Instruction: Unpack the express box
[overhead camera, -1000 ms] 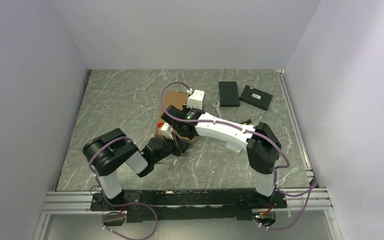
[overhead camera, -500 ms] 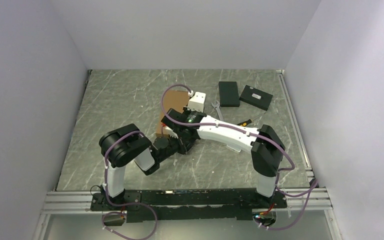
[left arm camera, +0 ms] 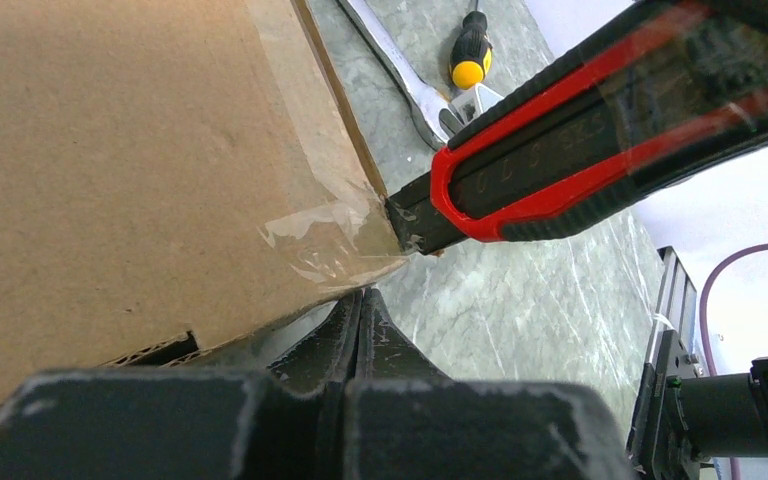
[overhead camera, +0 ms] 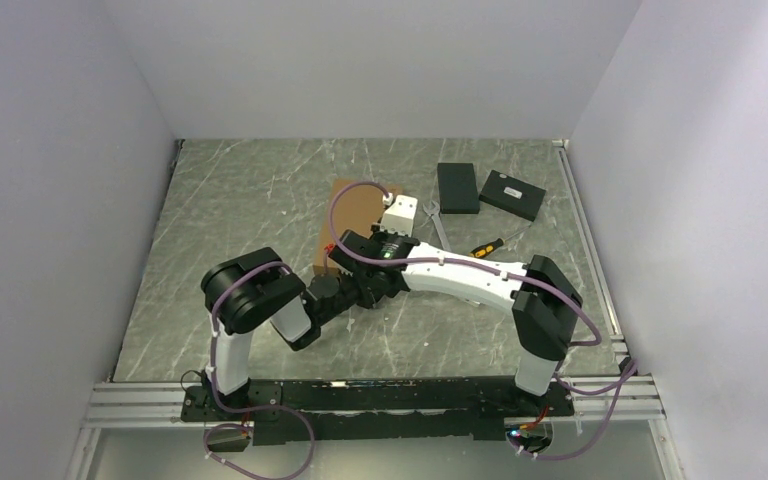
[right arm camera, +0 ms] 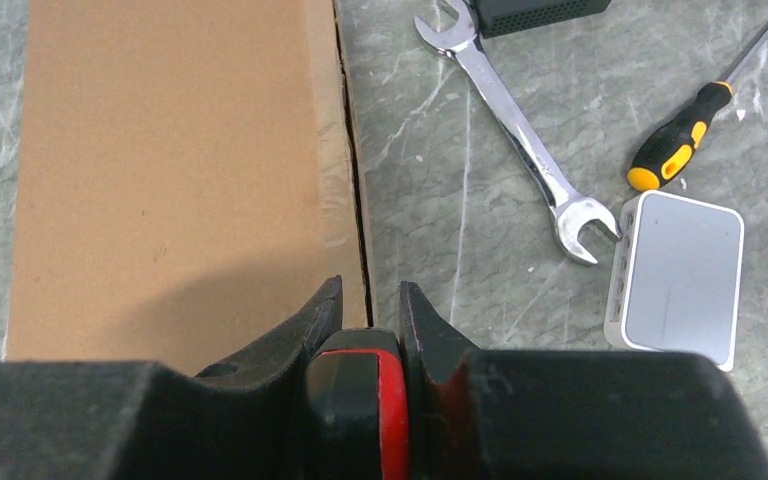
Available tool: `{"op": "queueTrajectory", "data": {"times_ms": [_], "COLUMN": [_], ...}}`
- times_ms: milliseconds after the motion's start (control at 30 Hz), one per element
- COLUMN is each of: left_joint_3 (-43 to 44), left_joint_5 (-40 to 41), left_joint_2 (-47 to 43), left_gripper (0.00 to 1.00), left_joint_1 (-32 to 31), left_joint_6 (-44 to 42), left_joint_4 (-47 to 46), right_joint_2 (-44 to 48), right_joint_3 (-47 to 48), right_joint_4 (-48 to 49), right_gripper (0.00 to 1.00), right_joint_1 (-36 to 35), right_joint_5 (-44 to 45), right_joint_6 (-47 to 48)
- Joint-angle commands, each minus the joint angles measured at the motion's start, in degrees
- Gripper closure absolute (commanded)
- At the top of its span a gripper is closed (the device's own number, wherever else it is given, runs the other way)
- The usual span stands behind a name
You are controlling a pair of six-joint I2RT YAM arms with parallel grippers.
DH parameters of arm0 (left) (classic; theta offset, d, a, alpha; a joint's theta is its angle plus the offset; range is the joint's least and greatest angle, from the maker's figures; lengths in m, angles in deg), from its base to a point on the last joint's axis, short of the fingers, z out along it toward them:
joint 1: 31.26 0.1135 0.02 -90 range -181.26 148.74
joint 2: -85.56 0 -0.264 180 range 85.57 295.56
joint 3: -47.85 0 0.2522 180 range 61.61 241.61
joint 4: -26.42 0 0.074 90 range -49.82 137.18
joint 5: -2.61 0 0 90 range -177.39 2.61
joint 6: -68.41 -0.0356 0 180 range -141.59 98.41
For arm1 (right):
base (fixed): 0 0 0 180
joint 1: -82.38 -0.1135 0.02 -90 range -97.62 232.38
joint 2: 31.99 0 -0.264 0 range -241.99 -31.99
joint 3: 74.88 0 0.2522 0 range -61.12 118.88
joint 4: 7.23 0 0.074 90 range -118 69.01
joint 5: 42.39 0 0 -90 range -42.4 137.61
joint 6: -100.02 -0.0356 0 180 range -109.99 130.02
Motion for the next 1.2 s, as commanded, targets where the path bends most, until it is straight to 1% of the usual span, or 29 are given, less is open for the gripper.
{"op": "queueTrajectory", "data": {"times_ms": [0,100,200,267,400,467,533,600,667,767,833,900,967,1033,1167], "left_joint_3": [1.27,-0.45,-2.88,-4.18,-7.42,-7.81,-6.49,-4.55,-3.31,-2.55,-1.83,-0.28,1.22,2.28,3.81], "left_joint_5": [3.30,3.48,3.10,1.82,-0.61,-2.30,-4.69,-6.65,-7.77,-6.48,-4.39,-1.68,-0.34,-0.60,-4.47], "left_joint_2": [0.39,-1.26,-4.57,-6.71,-14.66,-20.09,-25.95,-31.37,-36.79,-43.81,-48.14,-50.84,-51.81,-50.83,-45.90], "left_gripper": [1.00,0.93,0.79,0.72,0.64,0.62,0.60,0.58,0.55,0.50,0.46,0.44,0.44,0.45,0.48], "left_joint_1": [0.97,0.89,0.77,0.42,-0.15,-0.25,-0.27,-0.16,-0.21,-0.08,-0.06,0.16,0.78,1.28,1.61], "left_joint_6": [-0.14,0.20,1.05,1.18,1.20,1.34,1.13,0.82,0.79,3.16,5.62,9.14,13.33,16.56,19.59], "left_joint_4": [-4.19,-1.74,1.46,4.46,11.52,18.23,28.23,39.84,46.76,55.11,60.81,67.46,72.83,74.90,72.69], "right_joint_2": [1.49,1.45,1.90,2.03,2.32,2.62,3.83,5.94,8.42,12.90,16.11,18.81,20.35,19.23,11.96], "right_joint_3": [2.27,4.56,4.87,5.13,5.54,6.41,6.95,6.43,5.35,2.30,-1.10,-4.98,-7.70,-7.97,-2.67], "right_joint_4": [-1.86,-0.43,3.03,4.33,5.66,5.18,6.08,9.32,13.44,20.63,25.87,31.64,37.11,41.63,42.93], "right_gripper": [1.00,1.00,1.00,1.00,1.00,1.00,1.00,1.00,1.00,1.00,1.00,1.00,1.00,1.00,1.00], "right_joint_1": [-1.10,0.85,3.45,4.37,5.12,5.22,5.28,5.28,5.31,6.30,9.30,14.49,19.33,24.40,33.89], "right_joint_5": [0.45,1.82,1.73,1.92,2.52,3.32,3.58,2.81,0.24,-3.65,-9.97,-16.95,-23.03,-29.50,-37.96], "right_joint_6": [4.21,7.00,10.24,11.78,13.84,14.56,16.51,20.20,25.80,33.56,38.34,41.94,45.06,46.18,40.25]}}
